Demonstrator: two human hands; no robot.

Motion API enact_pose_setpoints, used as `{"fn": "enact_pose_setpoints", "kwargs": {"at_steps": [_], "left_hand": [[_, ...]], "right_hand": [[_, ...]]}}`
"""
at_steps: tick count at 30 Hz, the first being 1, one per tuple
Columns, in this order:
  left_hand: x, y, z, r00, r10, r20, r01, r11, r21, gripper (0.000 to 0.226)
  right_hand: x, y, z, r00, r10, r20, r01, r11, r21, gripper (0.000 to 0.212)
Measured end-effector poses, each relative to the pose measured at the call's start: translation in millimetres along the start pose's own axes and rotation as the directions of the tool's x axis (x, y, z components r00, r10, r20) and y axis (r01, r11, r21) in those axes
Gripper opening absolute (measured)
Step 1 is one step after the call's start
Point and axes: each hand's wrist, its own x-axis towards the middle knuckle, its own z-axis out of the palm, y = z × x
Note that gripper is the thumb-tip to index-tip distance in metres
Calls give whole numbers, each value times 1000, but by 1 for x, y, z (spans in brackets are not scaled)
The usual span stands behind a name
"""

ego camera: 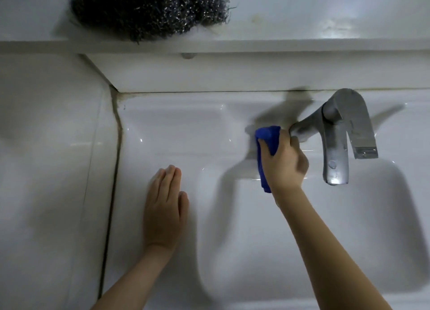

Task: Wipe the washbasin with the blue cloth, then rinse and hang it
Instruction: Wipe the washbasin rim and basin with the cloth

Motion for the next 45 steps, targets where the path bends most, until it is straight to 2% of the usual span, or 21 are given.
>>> {"fn": "enact_pose_setpoints", "kwargs": {"at_steps": [2, 4, 5, 7, 9, 10, 13, 15, 19, 21, 23, 25, 27, 31, 33, 35, 37, 39, 42, 45], "left_hand": [[0, 0, 0, 1000, -15, 9, 15, 1000, -15, 49], [0, 0, 0, 1000, -14, 5, 14, 1000, -22, 48], [0, 0, 0, 1000, -9, 6, 9, 1000, -22, 48], [0, 0, -1, 1000, -5, 11, 6, 1000, -22, 49], [0, 0, -2, 1000, -15, 16, 15, 1000, -19, 49], [0, 0, -2, 1000, -16, 15, 16, 1000, -22, 49], [0, -1, 0, 1000, -11, -3, 11, 999, -36, 50], [0, 0, 0, 1000, -14, 1, 14, 999, -39, 50], [-1, 2, -1, 1000, -24, 8, 25, 999, -33, 51], [-1, 2, -2, 1000, -25, 4, 25, 999, -33, 51], [2, 0, -1, 1000, -9, -8, 9, 999, -31, 50], [1, -1, 0, 1000, -2, -11, 2, 1000, -15, 50], [1, 0, 0, 1000, -10, -2, 10, 1000, -15, 51], [1, 1, -2, 999, -31, 13, 31, 999, -25, 52], [1, 0, -1, 999, -35, 25, 36, 999, -20, 53], [1, -1, 1, 998, -44, 36, 45, 999, -17, 54], [0, -1, 1, 998, -47, 37, 48, 999, -22, 53], [1, -1, 1, 998, -47, 29, 47, 999, -26, 53], [-1, -1, 0, 998, -53, 34, 54, 998, -31, 53], [-1, 0, -1, 997, -65, 49, 66, 997, -30, 54]], "right_hand": [[15, -3, 0, 993, 113, -45, -115, 993, -27, 52], [13, -27, 7, 982, 187, -31, -186, 982, 43, 53], [7, -41, 10, 986, 165, -12, -163, 982, 93, 50], [-7, -57, 18, 1000, 13, -3, -13, 985, 170, 45], [-4, -48, 12, 995, -83, 57, 75, 988, 134, 48], [1, -34, 9, 994, -82, 76, 75, 993, 86, 50], [13, 10, -1, 999, 43, -6, -43, 999, 12, 53], [5, 19, 2, 994, 60, -94, -59, 998, 17, 55], [-24, 16, 10, 985, 96, -144, -89, 995, 53, 53], [-14, 8, 8, 986, 128, -106, -123, 991, 52, 52], [14, -6, 8, 988, 151, -32, -152, 988, -30, 54], [33, -20, 7, 987, 160, -16, -161, 984, -74, 52], [27, -33, 8, 990, 136, -23, -136, 991, -15, 50], [-14, -52, 20, 993, -100, 55, 89, 981, 171, 46], [-10, -43, 18, 988, -140, 67, 128, 979, 160, 48], [2, -17, 12, 996, -86, 27, 83, 991, 103, 51], [13, 4, 4, 996, 78, -30, -76, 994, 85, 52], [16, -5, 6, 986, 159, -50, -154, 984, 89, 51], [-6, -54, 21, 998, 54, 17, -56, 981, 187, 49], [-31, -72, 31, 1000, -18, 12, 13, 939, 343, 48]]}}
